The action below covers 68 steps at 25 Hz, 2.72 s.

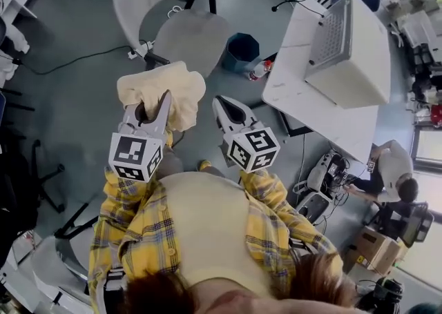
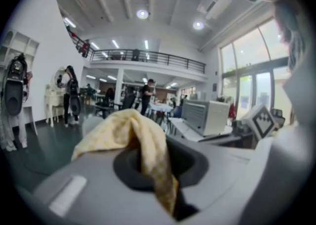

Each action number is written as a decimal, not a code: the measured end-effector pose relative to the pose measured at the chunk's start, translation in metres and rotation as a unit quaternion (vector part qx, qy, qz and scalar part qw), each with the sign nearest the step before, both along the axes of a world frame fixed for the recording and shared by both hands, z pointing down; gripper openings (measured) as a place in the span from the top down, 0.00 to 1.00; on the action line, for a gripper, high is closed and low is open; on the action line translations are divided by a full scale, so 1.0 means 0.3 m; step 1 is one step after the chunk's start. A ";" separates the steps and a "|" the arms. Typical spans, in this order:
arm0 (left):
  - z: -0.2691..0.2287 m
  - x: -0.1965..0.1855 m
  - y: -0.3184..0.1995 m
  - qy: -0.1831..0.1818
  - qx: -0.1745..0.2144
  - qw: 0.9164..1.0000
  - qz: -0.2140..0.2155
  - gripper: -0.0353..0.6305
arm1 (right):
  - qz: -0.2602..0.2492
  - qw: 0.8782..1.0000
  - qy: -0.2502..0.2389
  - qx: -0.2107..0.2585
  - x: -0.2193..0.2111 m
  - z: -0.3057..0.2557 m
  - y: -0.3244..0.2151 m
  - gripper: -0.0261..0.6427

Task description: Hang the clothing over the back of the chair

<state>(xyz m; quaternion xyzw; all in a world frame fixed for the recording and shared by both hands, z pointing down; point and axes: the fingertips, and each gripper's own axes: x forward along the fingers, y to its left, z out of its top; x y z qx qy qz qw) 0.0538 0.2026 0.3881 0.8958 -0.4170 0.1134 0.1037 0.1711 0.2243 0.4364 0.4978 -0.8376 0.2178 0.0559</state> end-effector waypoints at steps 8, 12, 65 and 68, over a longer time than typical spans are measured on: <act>-0.049 -0.013 -0.185 0.008 0.013 0.997 0.078 0.89 | 0.025 1.000 0.008 0.003 -0.127 -0.038 -0.175 0.94; -0.065 -0.037 -0.270 0.013 0.014 0.994 0.107 0.89 | 0.043 0.999 0.010 0.006 -0.185 -0.051 -0.248 0.94; -0.153 0.164 -1.079 0.034 0.031 0.997 0.056 0.89 | -0.009 1.000 -0.019 0.003 -0.053 -0.030 -0.976 0.94; -0.171 0.122 -1.135 0.040 0.036 0.997 0.061 0.89 | 0.001 1.000 -0.016 0.000 -0.089 -0.029 -1.020 0.94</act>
